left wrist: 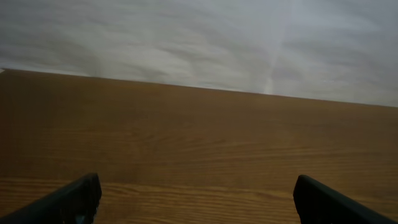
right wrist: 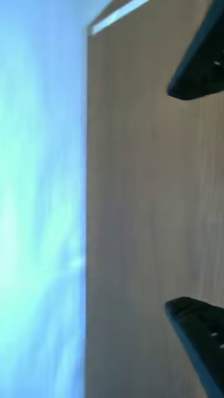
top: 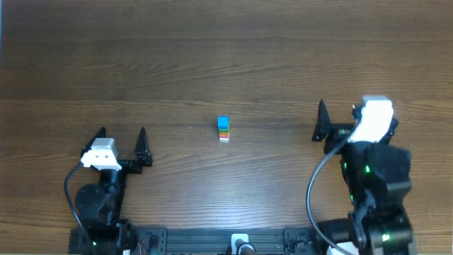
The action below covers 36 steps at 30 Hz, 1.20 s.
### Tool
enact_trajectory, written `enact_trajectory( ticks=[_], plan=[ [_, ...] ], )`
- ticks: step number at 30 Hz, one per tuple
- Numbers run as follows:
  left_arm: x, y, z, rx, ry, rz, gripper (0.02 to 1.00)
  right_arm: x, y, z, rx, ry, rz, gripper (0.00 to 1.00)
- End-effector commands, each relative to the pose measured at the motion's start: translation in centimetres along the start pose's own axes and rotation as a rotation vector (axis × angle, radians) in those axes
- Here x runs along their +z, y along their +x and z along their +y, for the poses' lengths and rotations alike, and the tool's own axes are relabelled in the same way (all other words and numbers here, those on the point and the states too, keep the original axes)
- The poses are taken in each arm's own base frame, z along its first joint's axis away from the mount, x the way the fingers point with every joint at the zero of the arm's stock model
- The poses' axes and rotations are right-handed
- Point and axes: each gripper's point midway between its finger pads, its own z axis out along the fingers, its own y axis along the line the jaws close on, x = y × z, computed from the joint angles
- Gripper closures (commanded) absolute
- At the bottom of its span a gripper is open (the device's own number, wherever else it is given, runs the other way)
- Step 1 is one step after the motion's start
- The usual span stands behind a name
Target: Stack Cubes
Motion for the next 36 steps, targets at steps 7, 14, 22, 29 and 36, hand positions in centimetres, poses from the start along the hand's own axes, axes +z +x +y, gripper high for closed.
enact_trajectory(
  ticks=[7,14,22,29,36],
  plan=[
    [0.0,0.2,0.0,0.004,0.001,0.002,0.02,-0.8,4.6,0.7,-0.004,-0.087,-0.235,0.007],
    [0.0,0.2,0.0,0.004,0.001,0.002,0.018,-0.3,7.8,0.7,0.0,-0.088,-0.249,0.007],
    [0.0,0.2,0.0,0.004,0.001,0.002,0.018,0.8,10.2,0.8,-0.001,-0.092,-0.261,0.009],
    [0.0,0.2,0.0,0.003,0.001,0.002,0.018,1.3,12.9,0.8,0.001,-0.089,-0.148,0.007],
    [0.0,0.2,0.0,0.004,0.001,0.002,0.018,1.4,13.4,0.7,0.001,-0.089,-0.126,0.007]
  ],
)
